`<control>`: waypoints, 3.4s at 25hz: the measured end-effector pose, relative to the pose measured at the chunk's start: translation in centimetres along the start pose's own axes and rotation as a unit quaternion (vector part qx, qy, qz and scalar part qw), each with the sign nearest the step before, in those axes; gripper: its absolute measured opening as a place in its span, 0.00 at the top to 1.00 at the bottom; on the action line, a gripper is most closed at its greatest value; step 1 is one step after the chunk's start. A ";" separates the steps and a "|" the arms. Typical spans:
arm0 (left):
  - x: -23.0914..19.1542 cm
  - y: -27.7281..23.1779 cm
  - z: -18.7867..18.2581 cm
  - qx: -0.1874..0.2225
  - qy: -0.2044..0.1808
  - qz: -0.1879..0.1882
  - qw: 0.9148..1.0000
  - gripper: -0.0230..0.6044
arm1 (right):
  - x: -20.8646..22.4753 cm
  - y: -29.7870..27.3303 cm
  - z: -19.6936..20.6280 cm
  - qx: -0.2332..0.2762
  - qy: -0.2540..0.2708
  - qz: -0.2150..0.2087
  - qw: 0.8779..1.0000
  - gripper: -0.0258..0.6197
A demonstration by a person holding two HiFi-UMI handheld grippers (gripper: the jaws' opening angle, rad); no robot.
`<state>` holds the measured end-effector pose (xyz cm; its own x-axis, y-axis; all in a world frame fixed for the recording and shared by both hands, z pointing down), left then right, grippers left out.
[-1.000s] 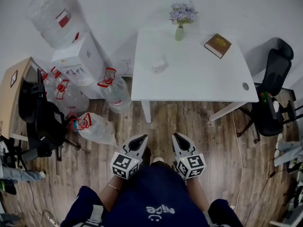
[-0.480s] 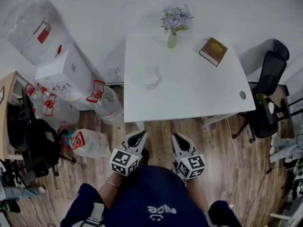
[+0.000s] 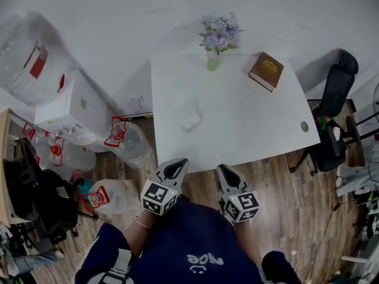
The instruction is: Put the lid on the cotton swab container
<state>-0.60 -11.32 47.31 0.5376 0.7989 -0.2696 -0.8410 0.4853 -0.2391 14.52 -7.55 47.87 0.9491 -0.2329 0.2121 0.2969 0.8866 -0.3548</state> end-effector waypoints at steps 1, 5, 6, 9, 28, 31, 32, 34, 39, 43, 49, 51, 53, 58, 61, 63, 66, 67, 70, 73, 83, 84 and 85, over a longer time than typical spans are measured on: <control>-0.6 -0.2 -0.2 -0.001 -0.002 0.003 1.000 0.93 | -0.1 -0.6 -0.2 -0.001 0.001 0.000 1.000 0.87; -3.0 -0.4 -0.7 -0.002 -0.007 0.012 1.000 0.93 | -0.6 -2.5 -0.3 -0.009 -0.003 -0.004 1.000 0.87; -3.6 -0.4 -0.9 -0.002 -0.006 0.015 1.000 0.93 | -1.0 -2.9 -0.3 -0.014 -0.002 -0.011 1.000 0.87; -5.2 -0.5 -1.0 -0.002 0.003 0.020 1.000 0.93 | -2.5 -4.3 -0.5 -0.027 0.012 -0.037 0.999 0.87; -9.1 -3.0 -1.7 -0.039 0.001 -0.013 0.999 0.93 | -0.3 -11.2 -6.7 -0.017 0.030 -0.111 0.993 0.87; -10.0 -3.5 -1.7 -0.043 0.016 -0.028 0.999 0.93 | 0.6 -12.9 -7.8 -0.018 0.035 -0.125 0.991 0.87; -10.2 -3.6 -1.7 -0.044 0.019 -0.031 0.998 0.93 | 0.8 -13.3 -8.1 -0.021 0.038 -0.130 0.991 0.87; -10.5 -4.0 -1.6 -0.048 0.021 -0.036 0.998 0.88 | 1.1 -14.3 -8.5 -0.027 0.043 -0.142 0.989 0.87; -11.2 -5.4 -0.9 -0.067 0.023 -0.049 0.996 0.67 | 1.8 -16.5 -9.5 -0.037 0.067 -0.175 0.982 0.87; -12.3 -6.8 -0.4 -0.081 0.029 -0.047 0.995 0.57 | 2.4 -18.4 -11.0 -0.041 0.087 -0.196 0.976 0.87; -13.2 -9.6 -0.7 -0.099 0.008 -0.019 0.995 0.57 | 3.0 -21.0 -13.3 -0.053 0.100 -0.219 0.969 0.87; -13.5 -10.4 -0.3 -0.116 -0.011 -0.013 0.993 0.56 | 3.1 -21.8 -13.8 -0.065 0.110 -0.228 0.965 0.87; -13.7 -11.2 0.1 -0.136 -0.033 -0.010 0.990 0.56 | 3.0 -22.6 -14.1 -0.080 0.117 -0.237 0.961 0.87; -14.3 -12.3 0.3 -0.136 -0.028 -0.011 0.990 0.60 | 2.9 -24.5 -14.3 -0.104 0.141 -0.248 0.953 0.87; -14.4 -12.4 0.3 -0.135 -0.028 -0.005 0.990 0.60 | 2.5 -25.5 -14.7 -0.114 0.163 -0.257 0.946 0.87; -14.5 -12.3 0.3 -0.138 -0.031 0.001 0.990 0.61 | 1.9 -26.3 -14.9 -0.124 0.180 -0.270 0.938 0.87; -14.6 -12.3 0.3 -0.142 -0.034 0.008 0.989 0.61 | 1.1 -27.9 -14.5 -0.154 0.192 -0.302 0.921 0.87; -14.6 -12.4 0.4 -0.141 -0.034 0.010 0.989 0.61 | 0.8 -28.5 -14.2 -0.168 0.184 -0.315 0.916 0.87; -14.6 -12.6 0.5 -0.140 -0.035 0.017 0.989 0.61 | 0.0 -29.9 -13.4 -0.211 0.173 -0.342 0.899 0.87; -14.8 -12.6 0.7 -0.147 -0.051 0.023 0.987 0.62 | -0.3 -31.6 -12.0 -0.245 0.247 -0.332 0.877 0.87; -15.1 -12.5 1.1 -0.147 -0.052 0.038 0.987 0.62 | -1.2 -33.5 -9.7 -0.310 0.257 -0.363 0.840 0.87; -15.2 -12.5 1.1 -0.146 -0.051 0.039 0.987 0.62 | -1.2 -33.4 -9.7 -0.312 0.252 -0.368 0.839 0.87; -15.2 -12.6 1.1 -0.145 -0.050 0.039 0.987 0.62 | -1.2 -33.3 -9.9 -0.313 0.249 -0.372 0.838 0.87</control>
<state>1.73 -29.16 55.43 0.4512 0.8677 -0.2086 -0.8196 0.3105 -0.4815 4.51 -40.72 50.44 0.3577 -0.9035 0.2363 0.6747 0.0751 -0.7342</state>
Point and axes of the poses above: the fingertips, and each gripper's own axes: y backward along the fingers, x to its right, z out of its underside, the point moved 4 cm from there along y, backward along the fingers, and after that the axes turned 8 degrees about z, right-handed, at the moved point
